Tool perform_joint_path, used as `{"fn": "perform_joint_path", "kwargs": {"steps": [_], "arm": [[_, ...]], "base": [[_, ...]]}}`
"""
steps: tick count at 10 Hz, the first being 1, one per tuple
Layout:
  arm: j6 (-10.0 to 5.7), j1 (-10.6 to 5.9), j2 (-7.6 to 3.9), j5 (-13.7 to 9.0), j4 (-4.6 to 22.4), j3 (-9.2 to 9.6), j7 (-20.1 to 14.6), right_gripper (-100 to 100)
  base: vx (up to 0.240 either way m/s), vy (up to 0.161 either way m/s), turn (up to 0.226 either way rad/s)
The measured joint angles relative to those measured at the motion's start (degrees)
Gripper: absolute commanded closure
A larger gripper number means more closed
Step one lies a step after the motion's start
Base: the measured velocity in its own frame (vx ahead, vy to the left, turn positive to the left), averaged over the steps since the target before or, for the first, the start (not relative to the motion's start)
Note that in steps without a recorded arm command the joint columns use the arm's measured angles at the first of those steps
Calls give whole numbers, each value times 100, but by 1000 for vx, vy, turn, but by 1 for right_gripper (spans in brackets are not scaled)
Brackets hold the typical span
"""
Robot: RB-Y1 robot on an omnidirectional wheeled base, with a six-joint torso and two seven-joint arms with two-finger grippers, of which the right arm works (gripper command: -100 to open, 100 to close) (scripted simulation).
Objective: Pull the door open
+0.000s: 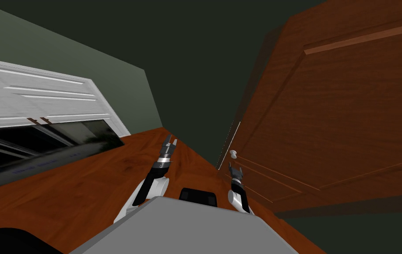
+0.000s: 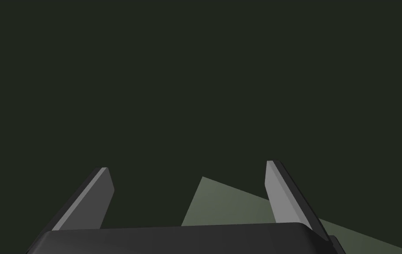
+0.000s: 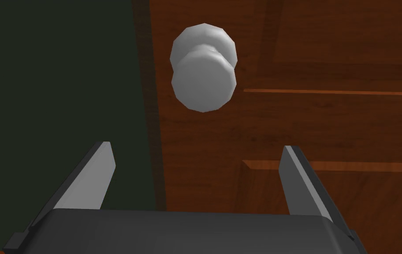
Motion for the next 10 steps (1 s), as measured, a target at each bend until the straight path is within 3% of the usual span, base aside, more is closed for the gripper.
{"fn": "perform_joint_path", "kwargs": {"steps": [2,3,4,5,9,10], "arm": [[-101,-33,-175,-32,227,-25,-207,-100],[-62,67,-258,-64,115,-60,-265,-100],[-91,78,-345,-86,195,-81,-358,-100],[-49,191,-413,-118,52,-119,-397,-100],[-128,296,-668,-167,171,-157,-682,-100],[-133,298,-674,-169,173,-159,-696,100]], "base": [[203,-7,109],[197,-30,105],[179,-24,90],[119,-22,43],[91,-3,49],[-15,-5,-35]]}}
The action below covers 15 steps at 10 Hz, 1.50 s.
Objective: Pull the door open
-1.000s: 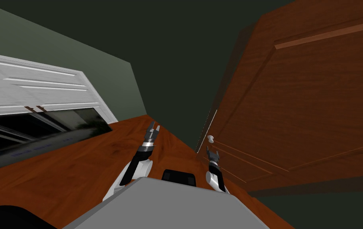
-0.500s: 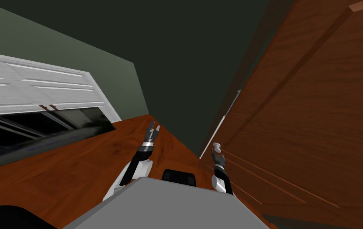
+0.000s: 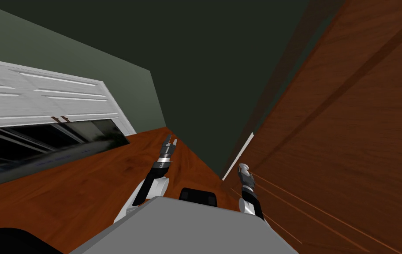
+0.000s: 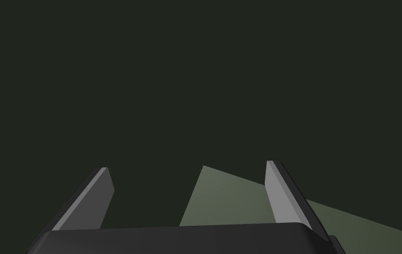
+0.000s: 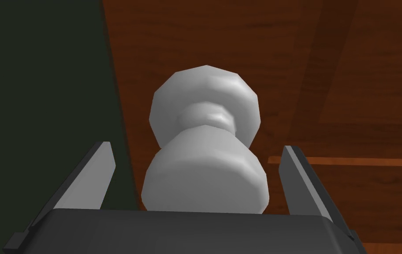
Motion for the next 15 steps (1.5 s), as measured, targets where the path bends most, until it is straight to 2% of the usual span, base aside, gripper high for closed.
{"fn": "perform_joint_path", "kwargs": {"steps": [6,8,11,14,15], "arm": [[9,-1,-5,3,2,-3,20,100],[-27,10,-108,60,-34,108,-110,100],[-28,157,-203,185,-180,378,-319,100],[-97,241,-346,315,-170,655,-611,100],[-92,256,-338,326,-164,682,-631,100]], "base": [[-31,-3,16],[-232,-27,111],[-274,-20,119],[-202,-7,73],[-195,-3,125]]}}
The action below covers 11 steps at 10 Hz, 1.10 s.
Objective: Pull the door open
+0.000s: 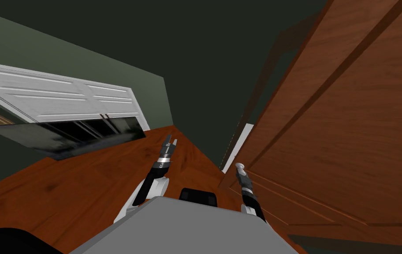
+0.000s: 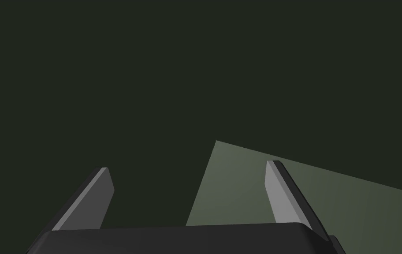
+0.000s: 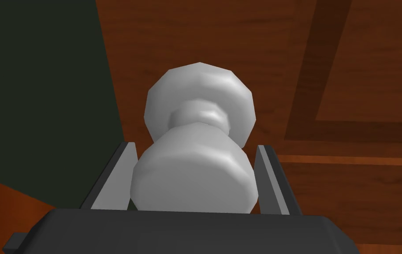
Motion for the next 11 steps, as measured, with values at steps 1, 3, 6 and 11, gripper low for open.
{"fn": "perform_joint_path", "kwargs": {"steps": [1,3,6,11], "arm": [[-21,44,-63,25,-43,52,-52,100],[-86,143,-174,91,-154,183,-188,100],[-225,250,-352,213,-153,435,-447,100],[-479,378,-548,356,-124,709,-742,100]], "base": [[-290,-13,118],[-248,-32,120],[-251,-23,101],[-188,-31,97]]}}
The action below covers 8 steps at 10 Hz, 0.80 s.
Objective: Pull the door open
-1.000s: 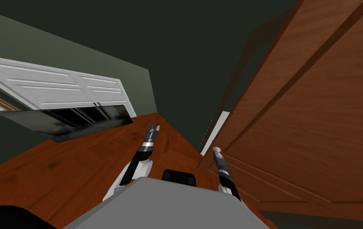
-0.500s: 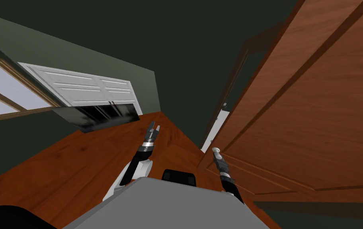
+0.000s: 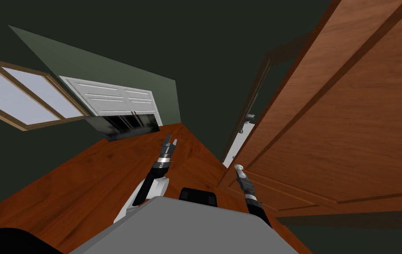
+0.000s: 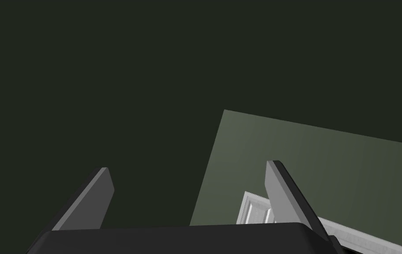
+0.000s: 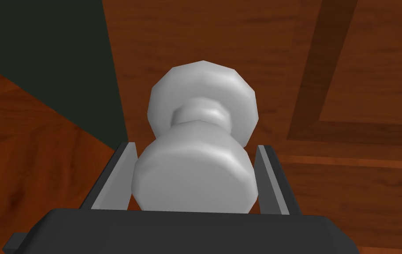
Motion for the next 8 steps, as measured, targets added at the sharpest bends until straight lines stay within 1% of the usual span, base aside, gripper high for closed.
{"fn": "perform_joint_path", "kwargs": {"steps": [1,2,4,5,6,7,8], "arm": [[-33,63,-55,30,-47,60,-54,100],[-100,100,-102,66,-40,125,-121,100],[-282,166,-217,141,7,260,-290,100],[-342,230,-276,175,-11,320,-355,100],[-345,250,-272,186,-8,342,-367,100],[-393,277,-319,201,0,371,-404,100],[-479,271,-356,220,51,403,-461,100]], "base": [[-204,-43,99],[-229,-48,108],[-236,-32,109],[-89,-8,16],[-162,-18,129],[-214,-37,130],[-194,-63,134]]}}
